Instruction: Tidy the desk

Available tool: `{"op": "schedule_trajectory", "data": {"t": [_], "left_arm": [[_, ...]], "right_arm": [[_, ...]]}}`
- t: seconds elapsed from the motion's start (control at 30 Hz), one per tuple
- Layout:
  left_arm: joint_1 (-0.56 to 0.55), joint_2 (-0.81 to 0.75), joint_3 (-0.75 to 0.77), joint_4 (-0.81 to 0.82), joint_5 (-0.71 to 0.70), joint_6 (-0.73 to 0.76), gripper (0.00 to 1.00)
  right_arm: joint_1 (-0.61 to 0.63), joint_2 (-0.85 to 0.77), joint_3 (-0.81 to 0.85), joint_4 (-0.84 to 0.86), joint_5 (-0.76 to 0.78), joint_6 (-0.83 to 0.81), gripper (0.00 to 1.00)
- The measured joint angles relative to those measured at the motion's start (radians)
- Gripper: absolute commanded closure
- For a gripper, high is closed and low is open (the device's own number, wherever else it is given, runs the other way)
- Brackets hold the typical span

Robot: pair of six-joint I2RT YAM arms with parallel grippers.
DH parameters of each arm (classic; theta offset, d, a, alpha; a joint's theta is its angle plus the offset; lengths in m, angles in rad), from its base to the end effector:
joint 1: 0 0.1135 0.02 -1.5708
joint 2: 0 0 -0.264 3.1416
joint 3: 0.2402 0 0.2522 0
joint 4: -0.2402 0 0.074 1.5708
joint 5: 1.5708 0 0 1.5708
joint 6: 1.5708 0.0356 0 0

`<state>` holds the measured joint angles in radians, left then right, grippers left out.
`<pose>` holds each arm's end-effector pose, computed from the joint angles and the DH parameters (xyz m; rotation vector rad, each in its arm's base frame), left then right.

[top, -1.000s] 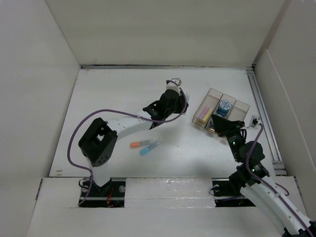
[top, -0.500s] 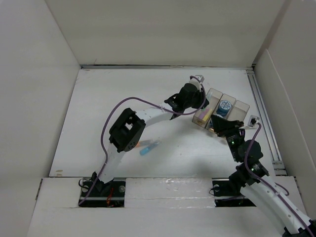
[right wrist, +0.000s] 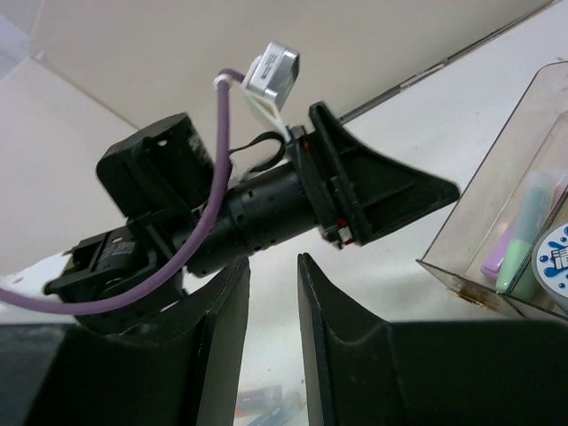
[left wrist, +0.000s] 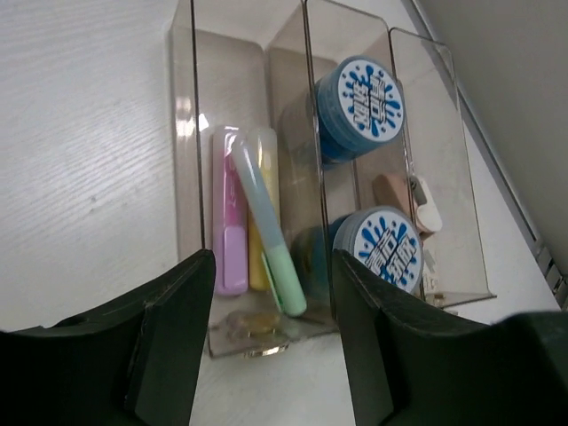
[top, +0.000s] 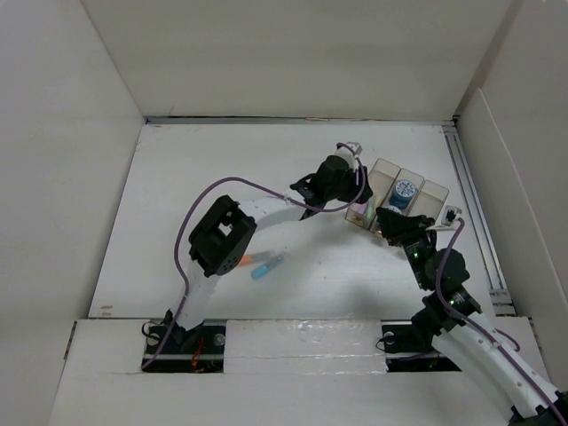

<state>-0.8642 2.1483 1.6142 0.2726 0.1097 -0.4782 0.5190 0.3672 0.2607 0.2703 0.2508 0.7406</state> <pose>0.3289 -0.3913 0.2333 0.4568 1.9071 -1.0196 0.1178 0.0571 0.2596 0.3752 1.4200 0.8607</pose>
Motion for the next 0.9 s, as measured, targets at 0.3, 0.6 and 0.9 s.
{"op": "schedule_trajectory", "data": {"t": [0.3,0.6,0.9], "left_arm": [[0.021,-0.389,-0.464,0.077,-0.078,0.049,0.61],[0.000,-0.817,-0.932,0.033,-0.203,0.061,0.54],[-0.019,-1.093,-1.122,-0.075,-0.229,0.011,0.54]], "right_arm": [[0.000,0.013,0.000,0.006,-0.002,-0.004,1.00],[0.000,0.144,0.000,0.050,-0.047,-0.001,0.73],[0.006,0.196,0.000,0.089,-0.061,-0.003,0.61]]}}
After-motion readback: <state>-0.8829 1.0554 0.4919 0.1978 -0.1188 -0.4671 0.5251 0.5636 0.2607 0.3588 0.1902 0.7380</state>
